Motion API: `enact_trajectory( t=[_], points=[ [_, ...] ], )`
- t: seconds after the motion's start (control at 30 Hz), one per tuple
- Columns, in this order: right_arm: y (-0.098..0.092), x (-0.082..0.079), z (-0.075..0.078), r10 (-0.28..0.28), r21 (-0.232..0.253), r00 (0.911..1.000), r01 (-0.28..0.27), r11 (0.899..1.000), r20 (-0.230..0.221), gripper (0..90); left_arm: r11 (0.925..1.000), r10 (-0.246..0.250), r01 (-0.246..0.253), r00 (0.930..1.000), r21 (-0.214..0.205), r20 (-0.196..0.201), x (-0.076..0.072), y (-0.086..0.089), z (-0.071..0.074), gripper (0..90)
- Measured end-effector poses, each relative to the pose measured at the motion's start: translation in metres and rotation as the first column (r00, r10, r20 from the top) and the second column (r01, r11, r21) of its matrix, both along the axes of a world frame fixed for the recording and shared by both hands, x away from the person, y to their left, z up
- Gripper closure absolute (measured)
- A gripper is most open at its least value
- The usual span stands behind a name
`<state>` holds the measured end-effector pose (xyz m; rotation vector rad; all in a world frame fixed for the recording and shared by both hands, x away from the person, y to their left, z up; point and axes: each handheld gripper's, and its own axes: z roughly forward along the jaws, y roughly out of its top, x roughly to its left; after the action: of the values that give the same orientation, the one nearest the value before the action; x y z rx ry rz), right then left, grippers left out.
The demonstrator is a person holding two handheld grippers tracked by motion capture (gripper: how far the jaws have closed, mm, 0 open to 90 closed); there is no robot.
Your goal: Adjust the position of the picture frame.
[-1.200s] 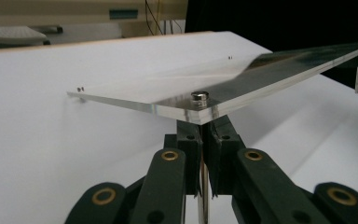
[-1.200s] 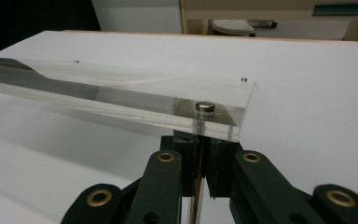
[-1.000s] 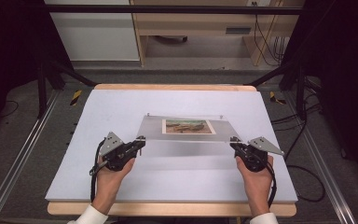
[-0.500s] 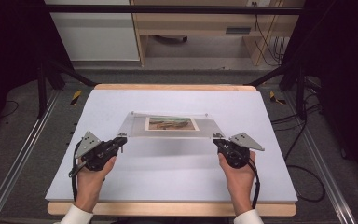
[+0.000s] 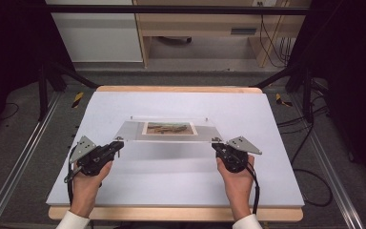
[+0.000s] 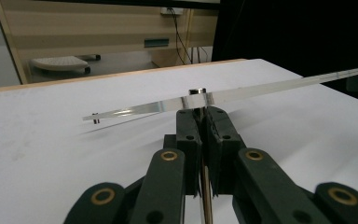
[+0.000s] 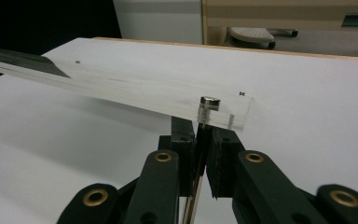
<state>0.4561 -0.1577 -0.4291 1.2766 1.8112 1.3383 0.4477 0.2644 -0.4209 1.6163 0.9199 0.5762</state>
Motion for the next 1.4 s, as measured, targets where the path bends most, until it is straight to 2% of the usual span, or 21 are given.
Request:
enact_trajectory(
  t=[0.3, 0.7, 0.8, 0.9, 0.97, 1.07, 1.13, 1.2, 1.4],
  points=[
    [-0.006, -0.005, 0.0, -0.008, 0.004, 0.9999, 0.008, 1.0, -0.012, 83.2, 0.9999, -0.011, 0.011, 0.9996, 0.003, -0.028, 0.002, -0.005, -0.008, 83.5],
    [-0.007, -0.013, -0.005, -0.005, -0.025, 0.9997, 0.005, 1.0, -0.022, 83.1, 0.9998, -0.015, 0.016, 0.9981, 0.014, -0.06, -0.001, -0.007, -0.015, 83.8],
    [-0.008, -0.015, -0.007, -0.003, -0.025, 0.9994, 0.002, 1.0, -0.033, 83.4, 0.9998, 0.002, 0.0, 0.9958, 0.021, -0.092, -0.005, -0.009, -0.018, 84.2],
    [-0.009, -0.016, -0.011, 0.002, -0.029, 0.9987, -0.003, 1.0, -0.051, 83.8, 0.9999, 0.004, -0.003, 0.9927, 0.01, -0.121, -0.008, -0.01, -0.024, 84.5],
    [-0.01, -0.017, -0.015, 0.01, -0.015, 0.9978, -0.011, 1.0, -0.066, 84.1, 0.9999, 0.006, -0.004, 0.9916, 0.01, -0.129, -0.009, -0.01, -0.025, 84.5],
    [-0.01, -0.02, -0.021, 0.01, -0.032, 0.9966, -0.013, 0.999, -0.082, 84.3, 0.9998, 0.017, -0.015, 0.9872, 0.016, -0.158, -0.014, -0.012, -0.033, 84.6],
    [-0.01, -0.02, -0.023, 0.013, -0.031, 0.9958, -0.016, 0.999, -0.091, 84.4, 0.9997, 0.017, -0.014, 0.9862, 0.018, -0.165, -0.015, -0.012, -0.034, 84.6],
    [-0.012, -0.021, -0.028, 0.017, -0.027, 0.9934, -0.02, 0.999, -0.114, 84.7, 0.9992, 0.021, -0.014, 0.9842, 0.037, -0.176, -0.017, -0.014, -0.039, 84.5],
    [-0.012, -0.023, -0.037, 0.008, -0.037, 0.9898, -0.014, 0.999, -0.142, 84.8, 0.9988, 0.029, -0.02, 0.9789, 0.045, -0.202, -0.02, -0.016, -0.046, 84.4]
  ],
)
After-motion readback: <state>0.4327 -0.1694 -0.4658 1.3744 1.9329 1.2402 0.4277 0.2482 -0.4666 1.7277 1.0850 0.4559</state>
